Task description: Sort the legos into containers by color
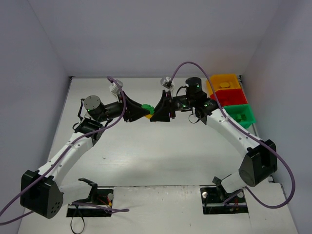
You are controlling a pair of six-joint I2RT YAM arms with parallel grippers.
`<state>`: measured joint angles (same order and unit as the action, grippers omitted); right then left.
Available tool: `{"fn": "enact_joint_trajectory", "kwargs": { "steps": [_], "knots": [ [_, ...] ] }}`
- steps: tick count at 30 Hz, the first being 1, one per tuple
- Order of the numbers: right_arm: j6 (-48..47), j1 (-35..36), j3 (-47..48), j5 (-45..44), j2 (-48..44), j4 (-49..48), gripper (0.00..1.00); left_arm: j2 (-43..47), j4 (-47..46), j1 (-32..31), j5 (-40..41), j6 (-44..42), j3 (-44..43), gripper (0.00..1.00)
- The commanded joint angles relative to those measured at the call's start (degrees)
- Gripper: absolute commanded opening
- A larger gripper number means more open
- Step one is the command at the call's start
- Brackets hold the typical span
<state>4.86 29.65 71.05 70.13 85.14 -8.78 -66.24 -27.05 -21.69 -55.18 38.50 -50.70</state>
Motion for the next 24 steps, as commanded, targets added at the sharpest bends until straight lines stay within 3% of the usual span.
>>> {"fn": "enact_joint_trajectory", "kwargs": {
  "steps": [1,8,24],
  "knots": [
    [-0.91,0.59,1.99,0.98,-0.33,-3.27,0.00,0.93,-3.54,-0.28,-0.02,-1.41,-1.77,0.03],
    [-1.35,0.59,1.73,0.80,-0.42,-2.74,0.00,0.23,-3.54,-0.28,-0.54,-1.06,-2.74,0.34],
    [-2.67,0.76,2.25,0.89,1.69,-0.72,0.00,-0.91,-5.38,-0.19,-0.81,-0.09,-2.56,0.37]
  ]
}}
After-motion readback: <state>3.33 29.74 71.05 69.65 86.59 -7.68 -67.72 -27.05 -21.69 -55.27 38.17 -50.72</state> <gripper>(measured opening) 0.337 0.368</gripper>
